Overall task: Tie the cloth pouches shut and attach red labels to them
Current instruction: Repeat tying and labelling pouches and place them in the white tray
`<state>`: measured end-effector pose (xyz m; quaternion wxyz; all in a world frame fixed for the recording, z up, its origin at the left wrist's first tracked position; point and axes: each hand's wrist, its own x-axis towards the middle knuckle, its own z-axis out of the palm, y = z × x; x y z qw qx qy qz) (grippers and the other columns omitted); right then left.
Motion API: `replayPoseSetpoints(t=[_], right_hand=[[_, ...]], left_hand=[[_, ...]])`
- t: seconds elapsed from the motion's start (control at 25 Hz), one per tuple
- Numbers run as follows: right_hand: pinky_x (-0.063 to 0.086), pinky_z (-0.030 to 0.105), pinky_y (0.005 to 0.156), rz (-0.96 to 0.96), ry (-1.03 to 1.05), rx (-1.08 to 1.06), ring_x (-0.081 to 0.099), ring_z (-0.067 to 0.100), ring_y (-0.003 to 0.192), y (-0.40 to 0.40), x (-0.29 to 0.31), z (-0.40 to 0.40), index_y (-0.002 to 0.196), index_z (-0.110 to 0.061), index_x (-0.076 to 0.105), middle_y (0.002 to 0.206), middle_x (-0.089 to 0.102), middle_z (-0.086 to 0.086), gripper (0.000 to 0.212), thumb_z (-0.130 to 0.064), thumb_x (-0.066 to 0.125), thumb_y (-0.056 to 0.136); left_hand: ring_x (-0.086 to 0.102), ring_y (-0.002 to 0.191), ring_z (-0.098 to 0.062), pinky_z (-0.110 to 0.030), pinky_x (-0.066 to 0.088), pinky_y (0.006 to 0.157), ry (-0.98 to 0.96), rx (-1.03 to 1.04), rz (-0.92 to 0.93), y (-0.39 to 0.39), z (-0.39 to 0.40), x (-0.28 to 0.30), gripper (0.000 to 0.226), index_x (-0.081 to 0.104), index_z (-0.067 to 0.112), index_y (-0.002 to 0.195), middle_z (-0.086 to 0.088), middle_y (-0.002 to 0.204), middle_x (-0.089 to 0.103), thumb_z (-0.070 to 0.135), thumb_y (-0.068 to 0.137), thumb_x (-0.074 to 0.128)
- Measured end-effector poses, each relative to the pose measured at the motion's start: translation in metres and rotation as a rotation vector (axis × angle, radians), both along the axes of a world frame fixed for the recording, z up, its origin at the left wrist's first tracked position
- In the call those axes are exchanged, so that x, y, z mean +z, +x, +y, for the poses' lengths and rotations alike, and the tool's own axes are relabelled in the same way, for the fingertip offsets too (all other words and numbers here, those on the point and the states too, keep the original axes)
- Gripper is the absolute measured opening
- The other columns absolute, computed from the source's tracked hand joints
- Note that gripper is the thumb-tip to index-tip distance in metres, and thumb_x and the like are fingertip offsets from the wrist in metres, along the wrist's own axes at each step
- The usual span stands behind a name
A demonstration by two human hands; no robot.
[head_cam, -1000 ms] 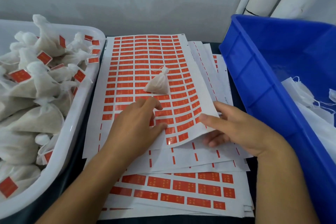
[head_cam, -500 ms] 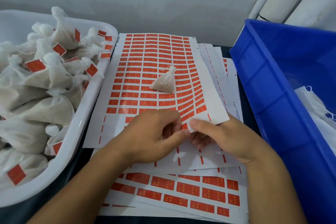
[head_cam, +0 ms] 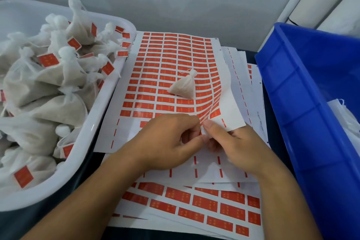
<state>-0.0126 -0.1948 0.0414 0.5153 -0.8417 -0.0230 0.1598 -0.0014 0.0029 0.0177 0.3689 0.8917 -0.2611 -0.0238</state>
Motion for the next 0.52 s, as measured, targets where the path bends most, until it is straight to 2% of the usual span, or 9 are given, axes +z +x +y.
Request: replayPoseSetpoints(t=[0.04,0.16,0.32,0.52], right_hand=[[0.061,0.028,0.080,-0.006,-0.002,0.000,0.068,-0.003,0.093,-0.0001,0.0007,0.0010,0.091,-0.056,0.065,0.095,0.072,-0.021,0.026,-0.072,0.050,0.076],[0.060,0.019,0.070,-0.026,0.019,0.014,0.067,-0.006,0.094,-0.0006,0.0031,0.0045,0.086,-0.074,0.059,0.096,0.071,-0.026,0.013,-0.071,0.050,0.076],[0.056,0.016,0.067,-0.023,0.019,-0.018,0.065,-0.011,0.097,-0.0014,0.0022,0.0059,0.100,-0.056,0.061,0.099,0.069,-0.035,0.030,-0.071,0.052,0.076],[0.055,0.011,0.063,-0.017,0.018,-0.015,0.064,-0.014,0.097,-0.0018,0.0020,0.0061,0.105,-0.054,0.058,0.099,0.067,-0.040,0.036,-0.072,0.051,0.075]], left_hand=[[0.057,0.081,-0.004,-0.012,0.040,0.059,0.016,0.008,-0.007,-0.0003,-0.0007,-0.0008,0.031,0.050,0.035,0.075,0.019,0.072,0.057,0.058,0.095,0.049],[0.057,0.077,-0.005,-0.011,0.039,0.060,0.057,0.036,-0.057,-0.0013,-0.0015,-0.0009,0.029,0.049,0.035,0.074,0.021,0.072,0.056,0.057,0.093,0.047],[0.057,0.069,-0.004,-0.015,0.044,0.062,0.043,0.049,-0.082,-0.0013,-0.0008,0.0008,0.028,0.051,0.035,0.075,0.021,0.073,0.058,0.055,0.093,0.043],[0.060,0.077,-0.005,-0.023,0.055,0.068,-0.021,0.048,-0.039,-0.0019,-0.0037,-0.0012,0.027,0.060,0.033,0.083,0.019,0.079,0.062,0.048,0.095,0.042]])
